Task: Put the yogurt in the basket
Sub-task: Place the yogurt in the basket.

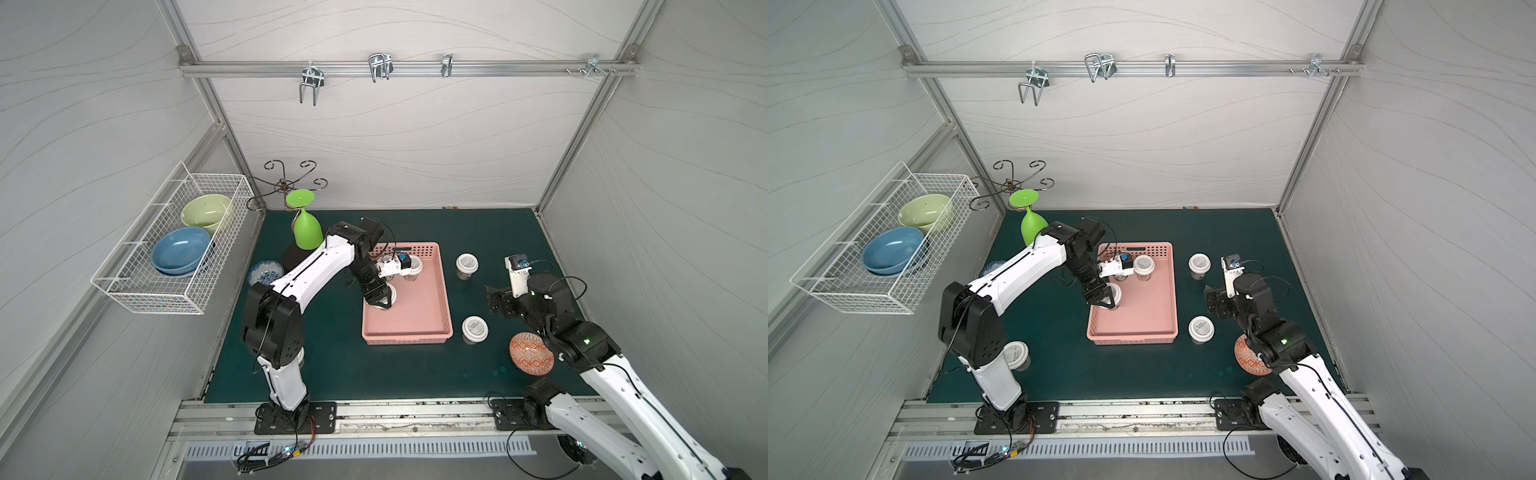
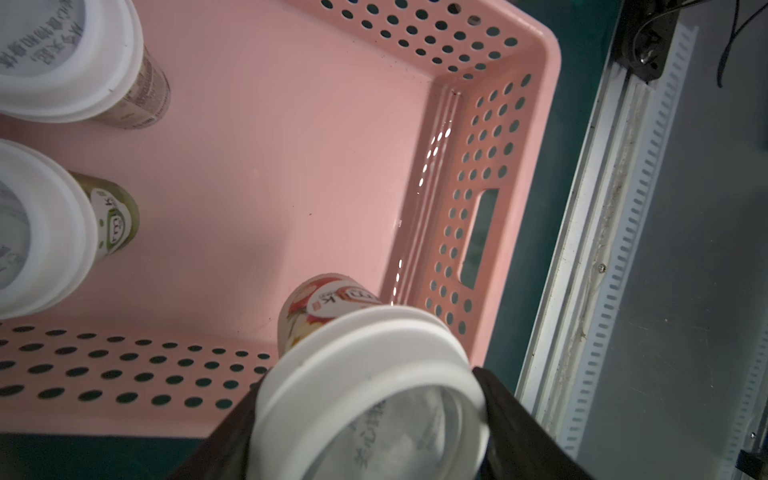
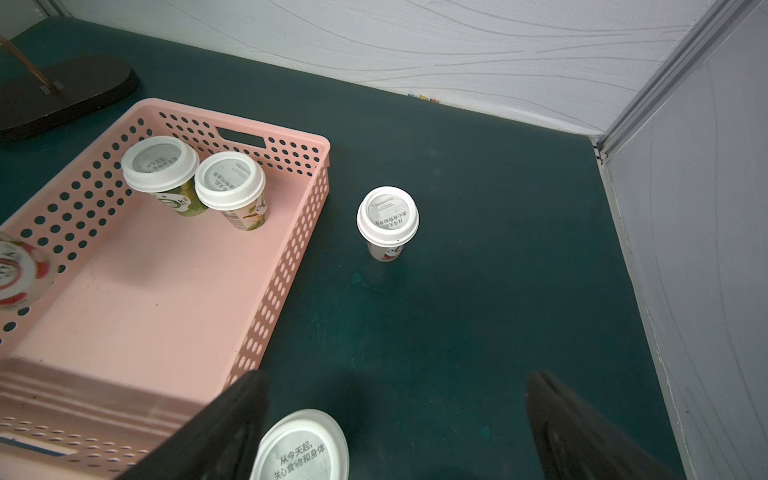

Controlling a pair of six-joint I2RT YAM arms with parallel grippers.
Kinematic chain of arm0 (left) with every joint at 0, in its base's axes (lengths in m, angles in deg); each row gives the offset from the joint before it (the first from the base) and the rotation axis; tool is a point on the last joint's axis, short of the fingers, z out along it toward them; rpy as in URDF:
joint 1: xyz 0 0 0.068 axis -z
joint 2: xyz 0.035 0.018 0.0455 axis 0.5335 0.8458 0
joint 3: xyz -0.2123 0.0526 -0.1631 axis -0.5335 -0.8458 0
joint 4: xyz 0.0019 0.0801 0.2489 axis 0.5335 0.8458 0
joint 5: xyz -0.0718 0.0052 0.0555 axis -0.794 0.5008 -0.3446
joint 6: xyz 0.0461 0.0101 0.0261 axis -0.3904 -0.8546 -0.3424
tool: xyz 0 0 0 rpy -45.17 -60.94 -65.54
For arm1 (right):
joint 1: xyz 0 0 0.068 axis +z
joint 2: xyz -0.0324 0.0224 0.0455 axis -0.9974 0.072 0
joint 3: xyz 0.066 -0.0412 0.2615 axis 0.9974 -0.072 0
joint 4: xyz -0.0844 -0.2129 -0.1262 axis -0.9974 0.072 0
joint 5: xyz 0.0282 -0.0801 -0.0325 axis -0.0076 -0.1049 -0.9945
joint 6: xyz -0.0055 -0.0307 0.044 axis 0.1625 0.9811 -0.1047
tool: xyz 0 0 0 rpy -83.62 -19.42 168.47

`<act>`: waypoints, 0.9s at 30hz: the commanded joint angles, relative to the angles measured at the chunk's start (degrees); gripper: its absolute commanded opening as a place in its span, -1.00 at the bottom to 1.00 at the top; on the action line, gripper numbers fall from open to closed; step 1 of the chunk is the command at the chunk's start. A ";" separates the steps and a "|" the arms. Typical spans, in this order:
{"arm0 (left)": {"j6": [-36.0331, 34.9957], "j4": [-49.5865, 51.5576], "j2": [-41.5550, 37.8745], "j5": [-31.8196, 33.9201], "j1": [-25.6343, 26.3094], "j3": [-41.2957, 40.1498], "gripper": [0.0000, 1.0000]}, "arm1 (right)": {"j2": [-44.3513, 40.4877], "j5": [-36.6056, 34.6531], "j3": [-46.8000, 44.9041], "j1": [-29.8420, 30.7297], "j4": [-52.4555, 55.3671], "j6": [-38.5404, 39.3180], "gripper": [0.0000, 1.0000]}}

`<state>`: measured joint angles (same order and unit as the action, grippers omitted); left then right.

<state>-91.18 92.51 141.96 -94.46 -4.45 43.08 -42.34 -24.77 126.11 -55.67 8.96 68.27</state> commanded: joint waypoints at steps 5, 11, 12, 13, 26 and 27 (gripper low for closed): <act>1.27 -5.68 8.25 2.82 0.86 5.91 0.39 | -0.81 -0.96 -0.79 0.74 -1.60 -0.35 0.98; -0.28 -4.94 14.12 5.92 0.86 9.20 0.37 | -1.08 -1.12 -0.95 0.79 -1.87 -0.29 0.98; -0.27 -4.86 14.70 6.23 0.86 9.54 0.36 | -1.16 -1.21 -0.96 0.77 -1.90 -0.37 0.98; -0.51 -4.68 15.28 6.40 0.77 9.90 0.36 | -1.21 -1.21 -1.01 0.82 -1.92 -0.36 0.98; -0.79 -4.84 15.84 8.43 0.29 9.04 0.67 | -1.34 -1.39 -1.31 1.07 -2.29 -0.33 0.98; -0.75 -5.08 15.15 8.44 0.27 8.80 0.69 | -1.18 -1.30 -1.31 1.04 -2.26 -0.29 0.98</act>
<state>-91.47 87.50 158.15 -86.54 -4.06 50.99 -42.95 -25.19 125.20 -55.00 8.11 68.25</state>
